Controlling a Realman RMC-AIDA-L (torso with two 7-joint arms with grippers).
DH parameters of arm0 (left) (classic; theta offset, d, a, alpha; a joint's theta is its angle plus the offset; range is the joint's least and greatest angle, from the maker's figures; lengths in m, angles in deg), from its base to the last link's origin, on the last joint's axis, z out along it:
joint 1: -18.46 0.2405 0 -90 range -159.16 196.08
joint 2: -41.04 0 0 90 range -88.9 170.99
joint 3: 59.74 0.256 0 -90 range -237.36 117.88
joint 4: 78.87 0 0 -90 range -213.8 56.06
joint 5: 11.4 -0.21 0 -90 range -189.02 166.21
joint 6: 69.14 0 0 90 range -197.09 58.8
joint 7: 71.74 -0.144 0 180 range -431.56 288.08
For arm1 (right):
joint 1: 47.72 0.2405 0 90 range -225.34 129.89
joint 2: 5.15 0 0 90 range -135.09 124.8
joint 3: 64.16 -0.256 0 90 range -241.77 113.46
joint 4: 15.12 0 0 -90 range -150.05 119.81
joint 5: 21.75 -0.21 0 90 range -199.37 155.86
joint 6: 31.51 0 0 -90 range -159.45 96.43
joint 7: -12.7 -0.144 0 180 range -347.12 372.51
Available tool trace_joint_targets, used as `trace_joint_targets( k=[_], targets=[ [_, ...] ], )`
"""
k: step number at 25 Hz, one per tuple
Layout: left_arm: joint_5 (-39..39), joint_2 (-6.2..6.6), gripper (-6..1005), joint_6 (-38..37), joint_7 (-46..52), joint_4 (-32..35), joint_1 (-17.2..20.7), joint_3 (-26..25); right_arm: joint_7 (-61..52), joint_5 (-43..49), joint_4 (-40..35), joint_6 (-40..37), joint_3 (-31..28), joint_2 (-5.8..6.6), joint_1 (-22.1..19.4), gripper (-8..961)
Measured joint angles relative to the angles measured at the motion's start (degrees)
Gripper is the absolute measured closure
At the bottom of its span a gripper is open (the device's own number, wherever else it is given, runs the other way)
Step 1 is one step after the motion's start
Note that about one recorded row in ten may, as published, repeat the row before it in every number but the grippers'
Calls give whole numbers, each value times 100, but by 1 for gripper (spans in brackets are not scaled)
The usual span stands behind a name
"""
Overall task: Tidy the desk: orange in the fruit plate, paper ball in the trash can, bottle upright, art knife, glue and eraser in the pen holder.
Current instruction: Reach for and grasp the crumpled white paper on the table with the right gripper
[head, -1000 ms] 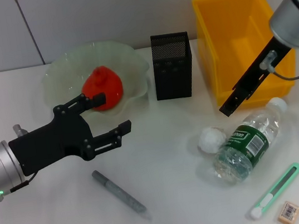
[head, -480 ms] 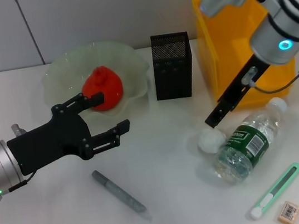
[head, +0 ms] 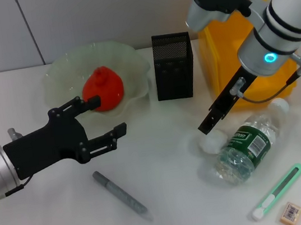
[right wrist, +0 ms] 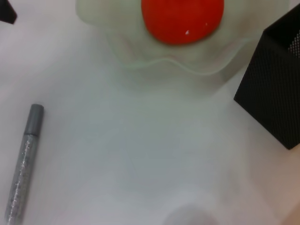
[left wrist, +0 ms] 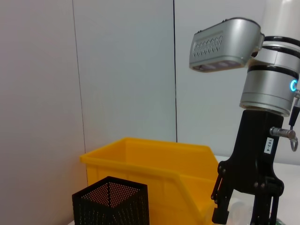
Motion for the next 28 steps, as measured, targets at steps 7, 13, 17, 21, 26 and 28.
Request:
trace_joint_targets(
  k=[7, 13, 17, 21, 26, 28],
  targets=[
    [0, 1, 170, -14, -7, 6, 12, 16, -3, -37, -268, 139, 8, -32, 16, 166],
    [0, -5, 170, -14, -9, 4, 10, 21, 18, -43, -433, 233, 11, -88, 33, 167],
    [0, -7, 170, -14, -9, 6, 26, 26, 20, -44, -533, 344, 118, -91, 19, 168],
    [0, -14, 170, -14, -9, 35, 60, 35, 20, -44, -645, 419, 192, -98, 5, 169],
    [0, -17, 170, -13, -16, 36, 72, 42, 21, -44, -669, 445, 194, -108, -3, 170],
    [0, -22, 170, -13, -47, 30, 74, 42, 26, -43, -745, 508, 193, -128, 9, 171]
  ],
)
